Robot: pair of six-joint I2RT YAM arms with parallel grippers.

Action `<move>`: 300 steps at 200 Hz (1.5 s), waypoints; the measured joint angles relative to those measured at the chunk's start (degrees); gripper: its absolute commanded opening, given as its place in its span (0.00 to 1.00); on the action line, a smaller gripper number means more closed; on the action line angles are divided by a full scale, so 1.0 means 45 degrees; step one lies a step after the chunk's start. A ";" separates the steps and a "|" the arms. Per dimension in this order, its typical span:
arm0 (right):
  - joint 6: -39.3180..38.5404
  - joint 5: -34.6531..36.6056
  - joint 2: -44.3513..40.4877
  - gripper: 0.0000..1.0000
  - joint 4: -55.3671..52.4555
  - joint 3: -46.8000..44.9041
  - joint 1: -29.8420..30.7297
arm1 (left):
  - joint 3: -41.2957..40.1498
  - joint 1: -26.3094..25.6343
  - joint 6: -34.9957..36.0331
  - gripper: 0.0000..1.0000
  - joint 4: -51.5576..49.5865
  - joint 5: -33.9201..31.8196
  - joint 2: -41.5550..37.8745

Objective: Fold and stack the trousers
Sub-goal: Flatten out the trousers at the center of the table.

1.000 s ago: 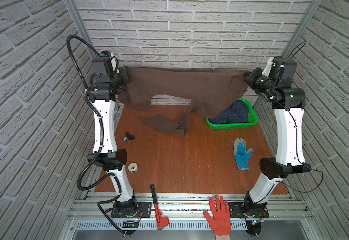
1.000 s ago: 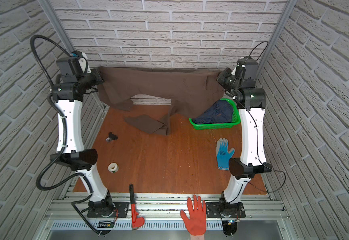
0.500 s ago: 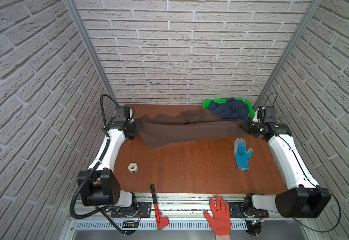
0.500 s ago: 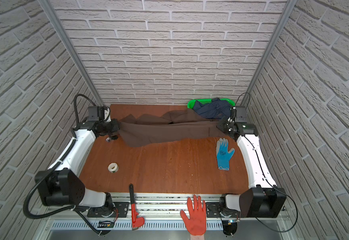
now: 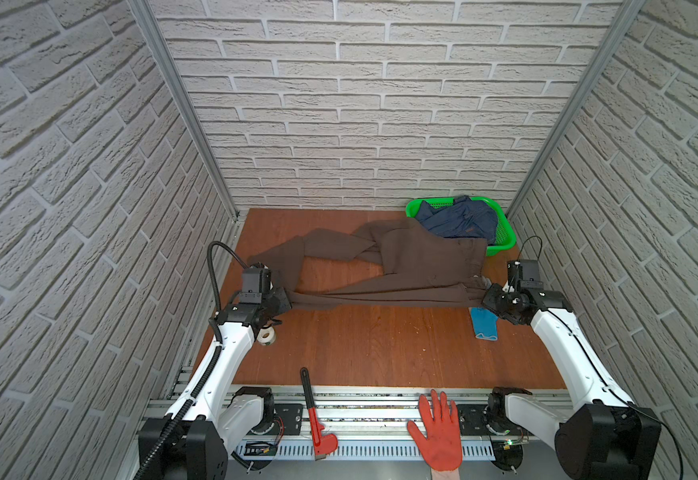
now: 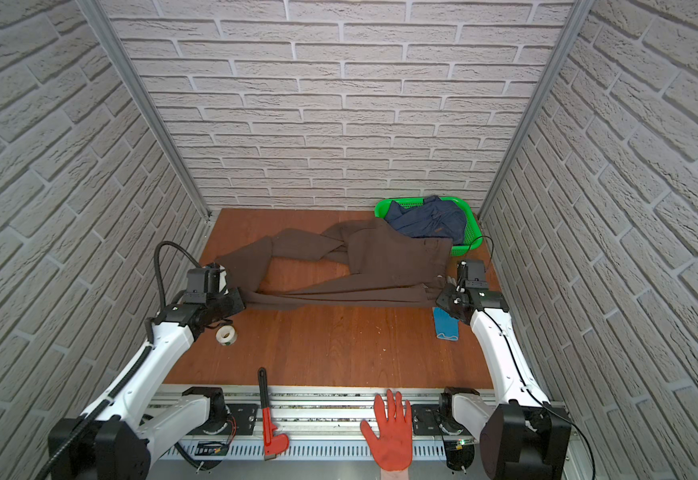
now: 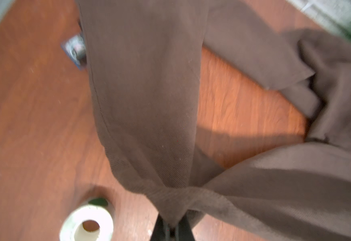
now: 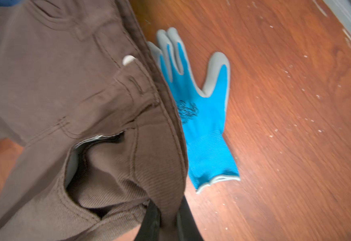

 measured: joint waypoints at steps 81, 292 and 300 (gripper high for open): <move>0.0092 0.0908 -0.1710 0.05 -0.1185 -0.1593 -0.1481 | -0.1234 -0.2730 -0.2079 0.04 -0.0340 -0.1472 -0.0525; 0.2045 0.0525 -0.2997 0.72 -0.2404 -0.0612 -0.1933 | 0.1831 -0.1598 -0.2336 0.83 -0.2375 -0.3405 0.1345; 0.2103 0.0257 -0.2817 0.71 -0.2205 -0.0680 -0.1462 | 0.2268 -0.1666 -0.2118 0.83 -0.2142 -0.3371 0.2118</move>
